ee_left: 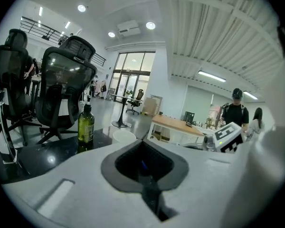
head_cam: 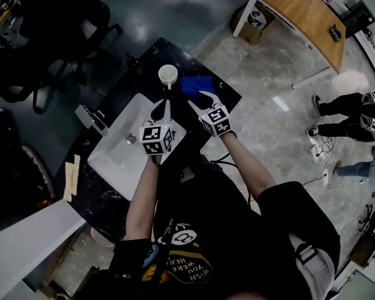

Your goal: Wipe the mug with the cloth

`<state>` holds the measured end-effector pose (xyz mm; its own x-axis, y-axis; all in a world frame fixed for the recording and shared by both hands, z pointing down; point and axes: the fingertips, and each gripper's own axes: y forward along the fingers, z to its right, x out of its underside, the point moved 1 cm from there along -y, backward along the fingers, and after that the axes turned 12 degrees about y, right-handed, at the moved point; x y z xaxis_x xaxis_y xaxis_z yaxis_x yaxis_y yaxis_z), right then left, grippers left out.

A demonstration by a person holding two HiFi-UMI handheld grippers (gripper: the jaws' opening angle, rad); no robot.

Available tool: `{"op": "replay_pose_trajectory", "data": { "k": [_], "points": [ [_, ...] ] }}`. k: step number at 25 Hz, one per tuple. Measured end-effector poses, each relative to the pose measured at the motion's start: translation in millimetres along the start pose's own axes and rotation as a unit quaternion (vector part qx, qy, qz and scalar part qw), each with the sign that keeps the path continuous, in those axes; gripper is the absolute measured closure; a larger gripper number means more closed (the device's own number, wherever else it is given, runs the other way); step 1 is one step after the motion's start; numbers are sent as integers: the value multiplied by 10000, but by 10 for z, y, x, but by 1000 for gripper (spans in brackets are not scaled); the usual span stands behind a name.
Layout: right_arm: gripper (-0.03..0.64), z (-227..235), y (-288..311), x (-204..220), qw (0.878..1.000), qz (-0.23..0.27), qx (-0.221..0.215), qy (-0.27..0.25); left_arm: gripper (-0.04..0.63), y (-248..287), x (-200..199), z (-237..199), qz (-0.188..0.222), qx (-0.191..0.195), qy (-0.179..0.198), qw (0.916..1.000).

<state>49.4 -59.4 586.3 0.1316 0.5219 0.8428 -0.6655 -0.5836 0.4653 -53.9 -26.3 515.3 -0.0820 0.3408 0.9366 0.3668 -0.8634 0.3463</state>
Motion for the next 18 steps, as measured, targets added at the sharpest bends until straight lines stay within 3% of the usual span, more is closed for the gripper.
{"op": "replay_pose_trajectory", "data": {
  "k": [3, 6, 8, 11, 13, 15, 18],
  "points": [
    [398, 279, 303, 93, 9979, -497, 22, -416, 592, 168, -2, -75, -67, -147, -121, 9998],
    [371, 378, 553, 268, 9873, -1132, 25, -1115, 592, 274, -16, -215, -106, -303, -223, 9992],
    [393, 390, 624, 287, 9823, -1248, 140, -1392, 592, 336, -30, -328, -135, -386, -212, 9989],
    [499, 480, 674, 263, 9804, -1273, 474, -1425, 592, 445, -68, -507, -133, -450, -179, 9987],
    [514, 533, 690, 209, 9864, -1149, 501, -1067, 592, 530, -88, -623, -123, -448, -182, 9988],
    [517, 558, 678, 53, 9968, -730, 248, -194, 592, 640, -101, -750, -137, -456, -133, 9988],
    [518, 523, 658, -298, 9965, -43, -263, 789, 592, 867, -77, -878, -187, -411, -48, 9990]
  ]
}}
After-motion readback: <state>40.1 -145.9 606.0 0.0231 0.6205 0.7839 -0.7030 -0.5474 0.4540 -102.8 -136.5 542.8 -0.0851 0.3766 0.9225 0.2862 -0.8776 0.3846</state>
